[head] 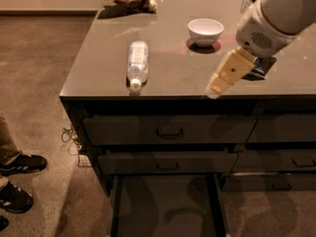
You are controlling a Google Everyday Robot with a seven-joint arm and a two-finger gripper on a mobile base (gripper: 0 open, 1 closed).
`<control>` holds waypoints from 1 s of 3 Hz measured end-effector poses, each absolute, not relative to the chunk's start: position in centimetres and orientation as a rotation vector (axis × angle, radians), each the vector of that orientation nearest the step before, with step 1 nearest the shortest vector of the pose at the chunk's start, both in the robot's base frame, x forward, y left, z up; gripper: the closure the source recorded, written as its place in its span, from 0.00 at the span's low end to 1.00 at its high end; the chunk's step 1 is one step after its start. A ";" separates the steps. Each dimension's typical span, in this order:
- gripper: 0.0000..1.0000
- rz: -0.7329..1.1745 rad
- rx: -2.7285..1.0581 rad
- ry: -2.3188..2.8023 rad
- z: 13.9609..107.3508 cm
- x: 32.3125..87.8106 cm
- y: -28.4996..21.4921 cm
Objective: Place blue plastic bottle into bottom drawer
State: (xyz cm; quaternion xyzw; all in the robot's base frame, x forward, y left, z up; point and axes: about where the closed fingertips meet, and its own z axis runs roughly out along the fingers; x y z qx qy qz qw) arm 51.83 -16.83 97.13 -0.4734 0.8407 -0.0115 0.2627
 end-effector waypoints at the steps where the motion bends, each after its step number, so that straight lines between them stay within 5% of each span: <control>1: 0.00 0.050 -1.130 2.257 98.7 54.9 -14.6; 3: 0.00 0.379 -0.787 2.341 100.1 60.7 -9.1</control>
Offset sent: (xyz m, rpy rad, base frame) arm 0.1087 0.0720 0.0562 0.4581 0.0053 -0.3027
